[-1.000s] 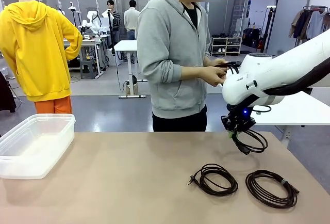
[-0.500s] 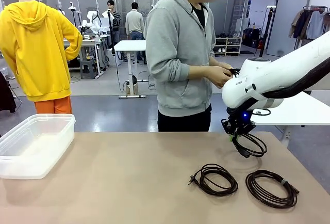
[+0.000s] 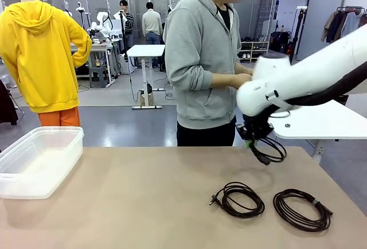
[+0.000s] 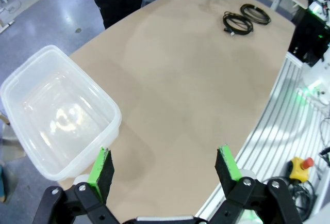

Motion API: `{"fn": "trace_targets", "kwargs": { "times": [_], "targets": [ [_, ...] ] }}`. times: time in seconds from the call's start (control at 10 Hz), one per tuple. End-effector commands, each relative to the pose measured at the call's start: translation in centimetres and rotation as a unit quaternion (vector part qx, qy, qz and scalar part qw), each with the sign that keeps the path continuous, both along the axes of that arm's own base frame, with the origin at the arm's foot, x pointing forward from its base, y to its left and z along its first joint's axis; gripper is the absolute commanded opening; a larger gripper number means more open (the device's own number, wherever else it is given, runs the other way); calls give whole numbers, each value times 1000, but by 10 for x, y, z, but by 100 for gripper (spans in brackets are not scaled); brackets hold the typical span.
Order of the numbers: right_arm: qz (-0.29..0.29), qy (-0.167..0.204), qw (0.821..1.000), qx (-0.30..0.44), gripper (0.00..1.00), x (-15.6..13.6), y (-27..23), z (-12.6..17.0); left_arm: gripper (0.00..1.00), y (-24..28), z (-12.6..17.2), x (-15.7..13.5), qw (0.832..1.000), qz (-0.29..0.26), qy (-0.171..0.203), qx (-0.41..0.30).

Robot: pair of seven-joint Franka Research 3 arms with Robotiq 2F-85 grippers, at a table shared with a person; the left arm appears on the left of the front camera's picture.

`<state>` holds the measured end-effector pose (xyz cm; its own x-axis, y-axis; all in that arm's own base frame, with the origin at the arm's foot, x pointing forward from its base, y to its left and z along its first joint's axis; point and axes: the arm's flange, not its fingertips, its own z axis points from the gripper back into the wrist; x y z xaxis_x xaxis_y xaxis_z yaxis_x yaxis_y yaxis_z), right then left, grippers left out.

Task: Organize and store the cables.
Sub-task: Place the Power Cable into the Organizing box.

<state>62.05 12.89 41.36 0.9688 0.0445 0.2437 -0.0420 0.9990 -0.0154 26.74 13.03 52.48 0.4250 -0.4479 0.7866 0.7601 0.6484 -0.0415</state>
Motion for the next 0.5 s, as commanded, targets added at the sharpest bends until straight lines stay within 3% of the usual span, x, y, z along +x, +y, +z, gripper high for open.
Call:
{"fn": "trace_targets", "kwargs": {
  "times": [0.0,0.2,0.4],
  "targets": [
    [11,18,999,-43,19,5,64,34,100,0,1,-1,1000,-11,-5,-5],
    [10,42,998,-46,19,6,127,37,100,0,1,-1,1000,-11,-5,-5],
    [15,43,998,-49,19,7,185,24,100,0,1,-1,1000,-11,-5,-5]
  ]
}}
